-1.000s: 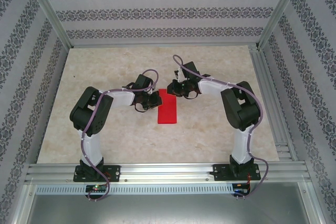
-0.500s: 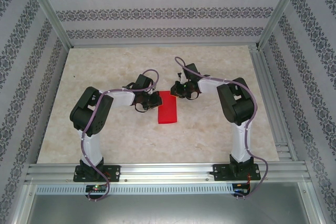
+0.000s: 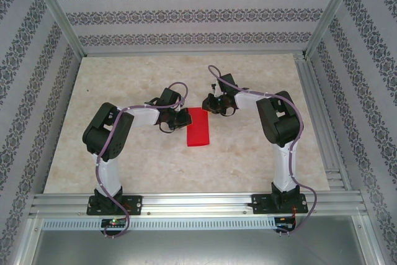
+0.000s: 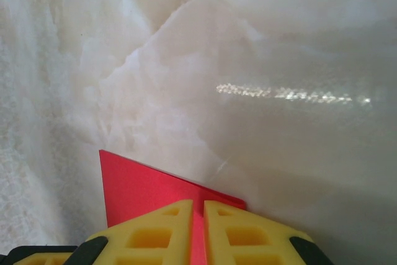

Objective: Fold a paper plane with a square sheet of paper (pick it up from the middle)
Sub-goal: First fold in half a square sheet of paper at the center of the table.

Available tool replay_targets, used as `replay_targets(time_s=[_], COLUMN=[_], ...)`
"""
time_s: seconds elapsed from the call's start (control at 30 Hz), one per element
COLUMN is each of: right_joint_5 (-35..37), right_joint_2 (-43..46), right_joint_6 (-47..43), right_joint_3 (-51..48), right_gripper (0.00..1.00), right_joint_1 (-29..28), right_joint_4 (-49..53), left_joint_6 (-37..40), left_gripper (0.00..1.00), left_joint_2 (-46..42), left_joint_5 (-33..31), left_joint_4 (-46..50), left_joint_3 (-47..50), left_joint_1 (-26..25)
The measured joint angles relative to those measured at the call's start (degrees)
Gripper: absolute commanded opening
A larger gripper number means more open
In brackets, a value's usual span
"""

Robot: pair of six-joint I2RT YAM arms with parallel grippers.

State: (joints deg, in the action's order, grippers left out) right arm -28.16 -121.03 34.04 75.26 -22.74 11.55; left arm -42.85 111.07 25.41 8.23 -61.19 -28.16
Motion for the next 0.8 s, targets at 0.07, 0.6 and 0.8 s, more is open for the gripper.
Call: replay_targets(time_s=[0.07,0.6,0.8], right_joint_5=[0.0,3.6,4.6], right_joint_2=[-0.1,-1.5,-1.1], right_joint_6=[0.4,1.3,1.2], right_joint_3=[0.2,3.1,4.1], right_gripper=[0.14,0.12,0.14], right_joint_1=[0.0,0.0,0.0], right_joint_4=[0.0,1.4,3.5], left_joint_6=[0.0,0.2,0.2], left_gripper=[0.04,0.04,0.04], left_joint_2=[0.0,0.0,0.0], left_joint_5=[0.0,0.0,0.0], left_joint_4=[0.0,0.0,0.0], left_joint_3=[0.0,0.0,0.0], left_joint_1=[0.0,0.0,0.0])
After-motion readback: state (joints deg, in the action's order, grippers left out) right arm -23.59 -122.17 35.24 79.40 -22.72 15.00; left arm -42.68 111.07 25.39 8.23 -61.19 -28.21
